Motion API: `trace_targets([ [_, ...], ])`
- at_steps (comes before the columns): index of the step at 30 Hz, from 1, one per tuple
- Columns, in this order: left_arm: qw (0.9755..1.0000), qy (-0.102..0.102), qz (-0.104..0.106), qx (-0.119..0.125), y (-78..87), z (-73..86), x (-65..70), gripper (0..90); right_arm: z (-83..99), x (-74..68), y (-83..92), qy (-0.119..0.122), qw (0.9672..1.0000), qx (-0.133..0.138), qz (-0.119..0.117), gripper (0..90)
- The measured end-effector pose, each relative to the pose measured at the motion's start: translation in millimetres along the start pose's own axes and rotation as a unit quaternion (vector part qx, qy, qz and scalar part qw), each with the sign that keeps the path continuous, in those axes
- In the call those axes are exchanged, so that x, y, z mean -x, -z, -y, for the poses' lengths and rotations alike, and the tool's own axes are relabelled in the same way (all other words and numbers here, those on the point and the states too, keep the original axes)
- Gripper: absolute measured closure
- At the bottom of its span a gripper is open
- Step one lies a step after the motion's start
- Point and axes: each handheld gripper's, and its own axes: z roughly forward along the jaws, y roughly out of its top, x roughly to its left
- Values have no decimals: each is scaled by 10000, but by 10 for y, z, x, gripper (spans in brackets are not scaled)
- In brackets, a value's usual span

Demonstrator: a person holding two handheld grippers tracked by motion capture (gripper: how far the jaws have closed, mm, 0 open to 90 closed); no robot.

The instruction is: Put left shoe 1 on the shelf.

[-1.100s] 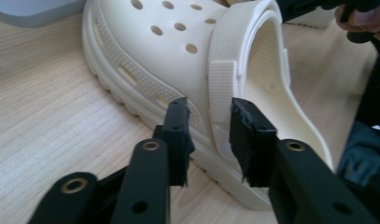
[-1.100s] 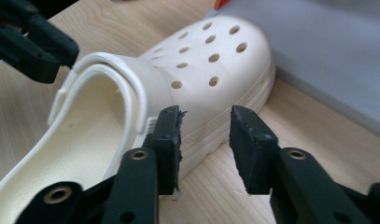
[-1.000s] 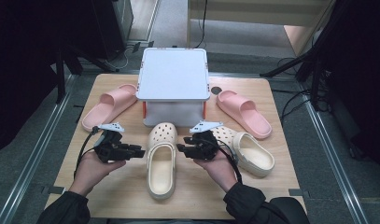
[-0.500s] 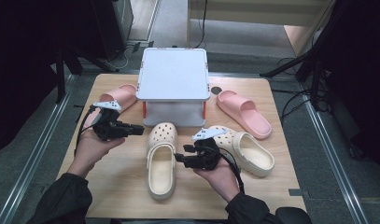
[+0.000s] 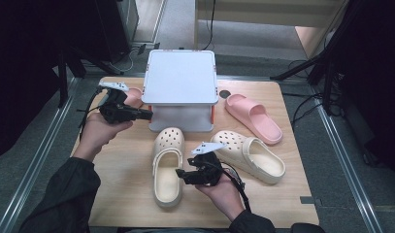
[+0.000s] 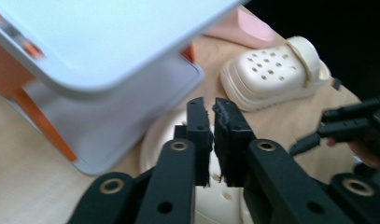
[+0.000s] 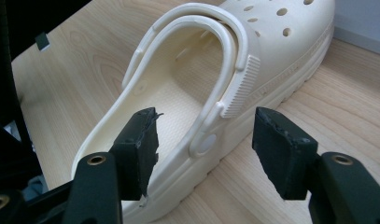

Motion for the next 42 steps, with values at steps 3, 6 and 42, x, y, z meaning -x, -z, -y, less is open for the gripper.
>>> trace_targets([
  [3, 10000, -59, 15, 7, 20, -85, 3, 877, 11, -6, -10, -89, 10000, 3, -2, 417],
  [6, 10000, 20, 4, 61, 26, -260, -50, 885, 29, -18, -34, -133, 9999, 28, 77, 418],
  [42, 9995, 100, -286, -86, -141, -369, -415, 883, -47, 49, -406, -613, 9952, 19, 758, 682],
])
